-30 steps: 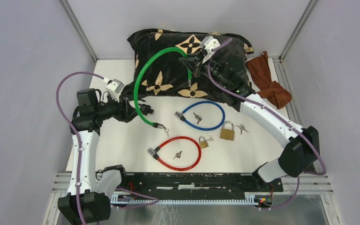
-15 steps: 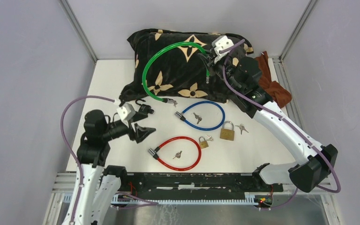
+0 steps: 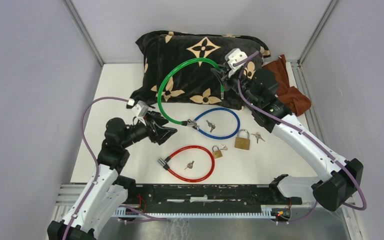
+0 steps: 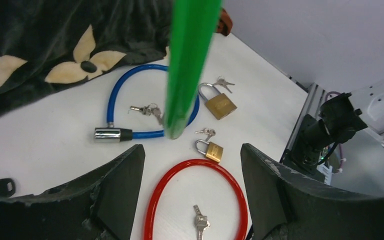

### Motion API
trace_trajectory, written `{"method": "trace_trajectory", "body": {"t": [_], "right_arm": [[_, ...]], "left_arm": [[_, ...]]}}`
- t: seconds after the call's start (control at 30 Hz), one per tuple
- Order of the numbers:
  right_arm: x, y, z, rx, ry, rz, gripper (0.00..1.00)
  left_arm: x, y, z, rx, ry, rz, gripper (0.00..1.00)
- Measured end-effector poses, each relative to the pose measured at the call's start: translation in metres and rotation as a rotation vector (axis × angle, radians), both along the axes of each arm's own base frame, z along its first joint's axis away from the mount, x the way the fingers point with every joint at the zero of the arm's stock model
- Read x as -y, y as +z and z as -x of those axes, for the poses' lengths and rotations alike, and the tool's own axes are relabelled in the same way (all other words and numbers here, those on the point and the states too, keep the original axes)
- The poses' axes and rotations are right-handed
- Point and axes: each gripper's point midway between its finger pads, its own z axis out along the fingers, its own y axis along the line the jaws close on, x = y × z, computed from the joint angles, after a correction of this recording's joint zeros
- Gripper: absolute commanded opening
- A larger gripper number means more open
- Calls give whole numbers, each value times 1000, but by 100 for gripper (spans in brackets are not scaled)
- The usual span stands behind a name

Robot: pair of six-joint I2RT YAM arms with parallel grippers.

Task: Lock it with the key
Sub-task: Lock the lock.

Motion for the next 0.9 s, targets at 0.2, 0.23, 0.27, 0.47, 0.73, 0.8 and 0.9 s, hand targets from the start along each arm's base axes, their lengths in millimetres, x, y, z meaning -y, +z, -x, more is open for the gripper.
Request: {"method": "trace_trajectory", "body": {"t": [0.2,0.23,0.27,0.47,0.73,0.8,0.9], "right_arm": [[-11,1,8,-4,35,-13,0],[-13,1,10,-4,41,-14,0],[-17,1,12,-4,52,-15,0],[-37,4,29,5,111,-7,0],[-46,22,40,40,153,-17,0],[-47,26,42,46,166,-22,0],[-51,40,49,65,192,-41,0]], "left_arm": [[8,2,4,19,-18,68,57],[8,1,4,18,-15,72,55],[8,-1,4,14,-11,79,52],[5,-3,4,13,15,94,31],[2,4,7,43,31,109,47],[2,3,10,46,28,110,50],[1,-4,15,47,27,112,35]]}}
